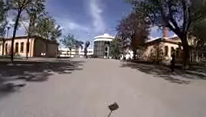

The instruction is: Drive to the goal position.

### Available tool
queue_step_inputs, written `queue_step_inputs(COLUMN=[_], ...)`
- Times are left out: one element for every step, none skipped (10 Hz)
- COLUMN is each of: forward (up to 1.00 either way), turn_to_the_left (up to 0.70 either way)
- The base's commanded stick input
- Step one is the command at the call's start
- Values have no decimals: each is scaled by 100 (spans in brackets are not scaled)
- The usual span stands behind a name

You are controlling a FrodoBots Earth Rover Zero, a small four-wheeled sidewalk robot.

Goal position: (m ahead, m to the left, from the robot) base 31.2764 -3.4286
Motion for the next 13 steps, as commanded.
queue_step_inputs(forward=[70,70,70,70,70,70,70,70,70,70,70,70,70], turn_to_the_left=[6,6,6,6,6,6,6,6,6,6,6,6,6])
